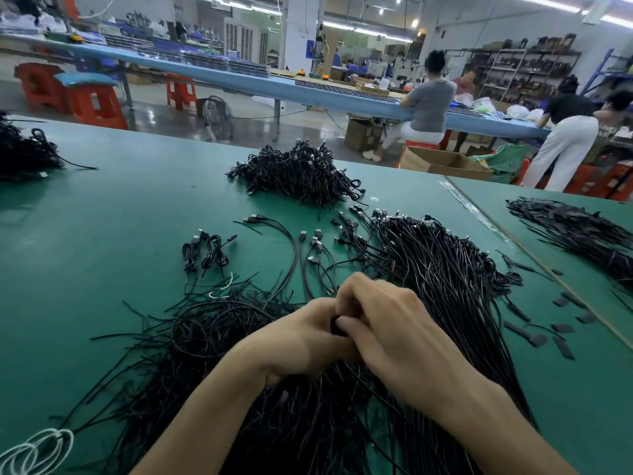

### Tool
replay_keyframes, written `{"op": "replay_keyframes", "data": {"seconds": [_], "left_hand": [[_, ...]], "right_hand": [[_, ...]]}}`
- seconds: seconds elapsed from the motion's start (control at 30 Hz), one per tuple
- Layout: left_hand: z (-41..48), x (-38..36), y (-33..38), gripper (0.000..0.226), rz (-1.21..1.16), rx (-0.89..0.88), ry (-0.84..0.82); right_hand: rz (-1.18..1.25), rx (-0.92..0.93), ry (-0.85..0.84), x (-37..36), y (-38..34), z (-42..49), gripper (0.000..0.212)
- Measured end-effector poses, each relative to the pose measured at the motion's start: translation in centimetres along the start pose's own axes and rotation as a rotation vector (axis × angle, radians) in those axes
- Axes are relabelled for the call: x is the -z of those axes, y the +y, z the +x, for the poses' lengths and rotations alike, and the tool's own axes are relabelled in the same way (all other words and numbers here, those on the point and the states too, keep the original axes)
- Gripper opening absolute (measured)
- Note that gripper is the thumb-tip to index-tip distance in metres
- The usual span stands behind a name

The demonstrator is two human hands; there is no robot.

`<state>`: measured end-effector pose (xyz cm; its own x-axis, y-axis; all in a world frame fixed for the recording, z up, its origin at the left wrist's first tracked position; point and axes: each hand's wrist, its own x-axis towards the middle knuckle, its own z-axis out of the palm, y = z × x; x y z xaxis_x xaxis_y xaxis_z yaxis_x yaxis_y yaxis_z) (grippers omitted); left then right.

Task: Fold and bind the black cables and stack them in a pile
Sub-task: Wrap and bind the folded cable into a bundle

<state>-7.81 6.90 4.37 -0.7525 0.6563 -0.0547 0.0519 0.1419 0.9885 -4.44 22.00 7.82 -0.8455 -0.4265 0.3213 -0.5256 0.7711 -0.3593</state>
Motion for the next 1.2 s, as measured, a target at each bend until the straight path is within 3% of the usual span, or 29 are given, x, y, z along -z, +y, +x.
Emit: {"op": "replay_keyframes", "data": {"seconds": [0.23,0.37,0.47,0.6,0.8,0.87,0.97,1.1,1.2], "left_hand": [[0.6,-0.6,0.2,0.027,-0.506,-0.082,0.109],[0.6,-0.5,-0.1,0.04,-0.343,-0.215,0.268],[0.7,-0.1,-0.1,0.031,-0.165,-0.282,0.419],[0.5,0.4,-0.2,0.032,0.197,-0.289,0.743],[0.2,0.5,0.2,0.031,-0.167,-0.242,0.509],[0.2,0.6,0.5,0.023,-0.319,-0.234,0.472],[0.0,0.6,0.9,0.029,-0.51,-0.286,0.43],[-0.3,0.3,1.2,0.037,-0.48,-0.336,0.492],[-0.3,-0.1,1.2,0.01,-0.311,-0.357,0.505]], "right_hand": [[0.526,-0.298,0.404,-0.6,1.1,0.6,0.024],[1.073,-0.405,0.458,-0.6,0.5,0.8,0.021],[1.363,-0.474,0.41,-0.2,0.3,0.8,0.015],[1.471,-0.525,0.341,-0.2,0.7,0.8,0.021],[1.477,-0.474,0.275,-0.5,1.2,0.8,0.018],[1.405,-0.478,0.233,-0.8,1.2,0.7,0.018],[1.373,-0.526,0.209,-1.7,1.3,0.6,0.023],[1.437,-0.564,0.21,-2.0,1.4,0.6,0.03],[1.368,-0.556,0.283,-1.9,1.3,0.8,0.03]]}}
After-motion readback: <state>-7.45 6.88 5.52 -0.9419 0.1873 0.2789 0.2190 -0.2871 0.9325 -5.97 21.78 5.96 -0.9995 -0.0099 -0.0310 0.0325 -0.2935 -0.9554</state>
